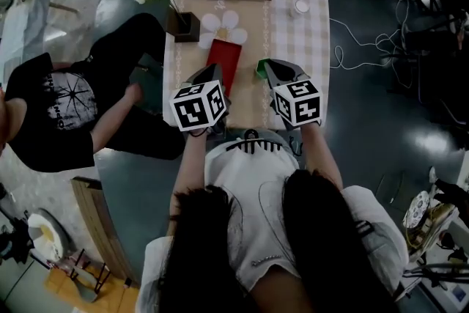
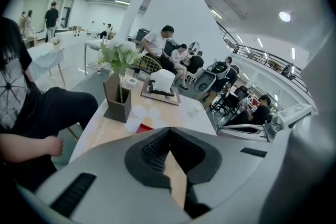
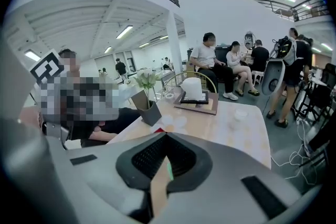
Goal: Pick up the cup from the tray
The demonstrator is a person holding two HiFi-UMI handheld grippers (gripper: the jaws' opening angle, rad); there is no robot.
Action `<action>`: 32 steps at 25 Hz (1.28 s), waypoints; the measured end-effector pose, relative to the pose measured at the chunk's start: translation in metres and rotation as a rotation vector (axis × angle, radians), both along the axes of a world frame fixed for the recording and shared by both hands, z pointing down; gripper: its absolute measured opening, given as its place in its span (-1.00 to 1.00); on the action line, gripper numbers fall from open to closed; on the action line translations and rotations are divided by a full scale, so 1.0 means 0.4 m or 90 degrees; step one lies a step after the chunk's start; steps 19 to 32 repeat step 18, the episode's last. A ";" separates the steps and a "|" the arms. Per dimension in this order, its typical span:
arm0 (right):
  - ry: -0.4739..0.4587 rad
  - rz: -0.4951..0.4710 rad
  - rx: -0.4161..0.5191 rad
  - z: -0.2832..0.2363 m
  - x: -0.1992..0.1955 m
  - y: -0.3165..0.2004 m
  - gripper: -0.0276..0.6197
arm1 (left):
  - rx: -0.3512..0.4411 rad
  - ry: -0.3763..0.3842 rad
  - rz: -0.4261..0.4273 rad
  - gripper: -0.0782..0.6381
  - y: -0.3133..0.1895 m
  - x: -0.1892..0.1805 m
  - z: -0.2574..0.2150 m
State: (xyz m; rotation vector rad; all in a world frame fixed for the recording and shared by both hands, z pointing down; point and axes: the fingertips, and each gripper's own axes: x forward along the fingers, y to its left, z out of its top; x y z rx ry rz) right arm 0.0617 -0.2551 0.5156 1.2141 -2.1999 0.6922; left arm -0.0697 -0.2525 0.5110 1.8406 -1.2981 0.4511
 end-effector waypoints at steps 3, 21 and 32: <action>0.008 -0.012 0.001 0.000 -0.007 0.002 -0.89 | 0.005 -0.003 0.000 -0.76 -0.003 0.002 -0.005; 0.024 -0.014 -0.006 0.018 0.019 0.026 -0.89 | 0.001 -0.024 0.021 -0.76 0.026 0.015 0.015; 0.024 -0.014 -0.006 0.018 0.019 0.026 -0.89 | 0.001 -0.024 0.021 -0.76 0.026 0.015 0.015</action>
